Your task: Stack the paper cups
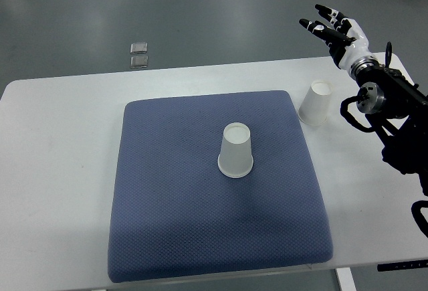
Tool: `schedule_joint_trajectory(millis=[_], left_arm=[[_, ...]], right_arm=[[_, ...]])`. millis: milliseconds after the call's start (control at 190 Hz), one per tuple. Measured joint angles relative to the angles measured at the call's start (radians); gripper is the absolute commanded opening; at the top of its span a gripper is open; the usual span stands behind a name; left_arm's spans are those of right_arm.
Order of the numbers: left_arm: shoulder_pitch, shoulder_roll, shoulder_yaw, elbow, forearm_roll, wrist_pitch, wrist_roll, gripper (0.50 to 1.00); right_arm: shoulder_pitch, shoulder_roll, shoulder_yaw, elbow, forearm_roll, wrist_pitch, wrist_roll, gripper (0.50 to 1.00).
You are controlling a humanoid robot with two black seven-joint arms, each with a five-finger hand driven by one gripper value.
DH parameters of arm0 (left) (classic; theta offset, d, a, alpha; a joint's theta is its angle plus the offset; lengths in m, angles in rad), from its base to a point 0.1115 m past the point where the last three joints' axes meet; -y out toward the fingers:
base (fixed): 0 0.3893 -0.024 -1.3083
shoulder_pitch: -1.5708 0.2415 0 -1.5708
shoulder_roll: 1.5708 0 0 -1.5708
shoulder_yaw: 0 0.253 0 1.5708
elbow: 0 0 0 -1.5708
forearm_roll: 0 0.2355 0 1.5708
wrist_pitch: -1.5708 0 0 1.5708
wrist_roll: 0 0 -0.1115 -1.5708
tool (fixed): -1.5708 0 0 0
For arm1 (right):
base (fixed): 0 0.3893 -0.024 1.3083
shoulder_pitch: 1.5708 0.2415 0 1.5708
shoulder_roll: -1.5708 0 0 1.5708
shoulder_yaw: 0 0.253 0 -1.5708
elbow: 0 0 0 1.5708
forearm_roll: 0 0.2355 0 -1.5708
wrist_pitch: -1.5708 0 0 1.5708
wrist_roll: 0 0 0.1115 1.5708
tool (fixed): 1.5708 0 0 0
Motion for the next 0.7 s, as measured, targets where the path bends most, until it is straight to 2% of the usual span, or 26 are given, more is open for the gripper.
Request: schedule_joint_trajectory(millis=[701], left_arm=[[0.001, 0.000, -0.002, 0.003, 0.000, 0.000, 0.002, 1.000]], right_arm=[[0.022, 0.005, 0.000, -0.005, 0.000, 0.001, 0.000, 0.924]])
